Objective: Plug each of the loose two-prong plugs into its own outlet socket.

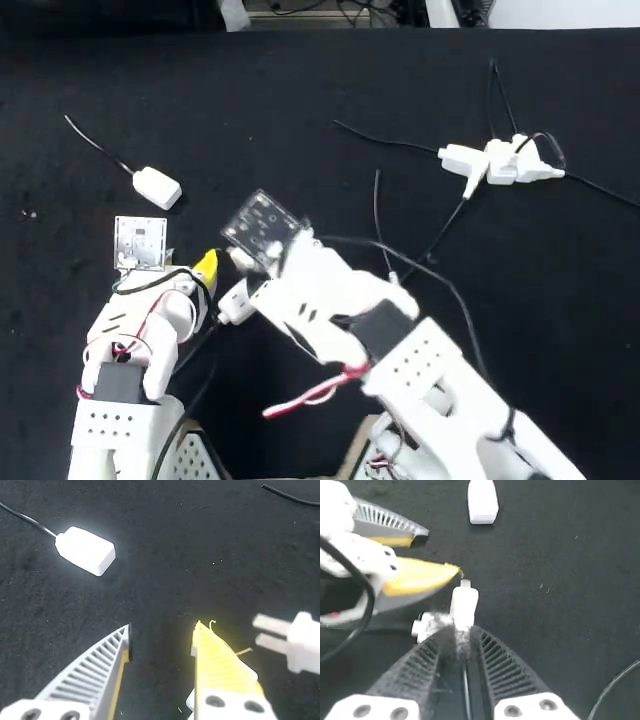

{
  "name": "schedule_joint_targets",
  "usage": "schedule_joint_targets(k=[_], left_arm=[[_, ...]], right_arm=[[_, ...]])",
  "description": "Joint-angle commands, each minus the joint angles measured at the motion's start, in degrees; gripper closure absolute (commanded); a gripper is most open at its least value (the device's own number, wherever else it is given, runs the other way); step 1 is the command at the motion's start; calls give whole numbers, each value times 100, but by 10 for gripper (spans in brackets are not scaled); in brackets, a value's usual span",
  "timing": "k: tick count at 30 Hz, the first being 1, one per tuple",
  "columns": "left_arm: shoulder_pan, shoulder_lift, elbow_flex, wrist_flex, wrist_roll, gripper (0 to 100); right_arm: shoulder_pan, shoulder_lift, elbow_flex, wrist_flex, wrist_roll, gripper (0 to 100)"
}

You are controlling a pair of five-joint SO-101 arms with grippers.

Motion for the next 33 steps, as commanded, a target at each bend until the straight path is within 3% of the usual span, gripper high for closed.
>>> schedule_joint_targets(k=[1,14,18,26,33], left_arm=[[-75,-70,-347,53,-9,794],[-75,-70,-752,2136,-738,794],[-101,-70,-620,2295,-747,794],[-1543,-70,-558,2259,-747,793],[-1938,-70,-356,2268,-747,791]], right_arm=[[123,769,-963,624,114,988],[158,3591,-3600,2681,97,988],[448,4356,-4382,3130,88,988],[615,5587,-5675,3851,70,988],[598,6176,-6281,3982,62,988]])
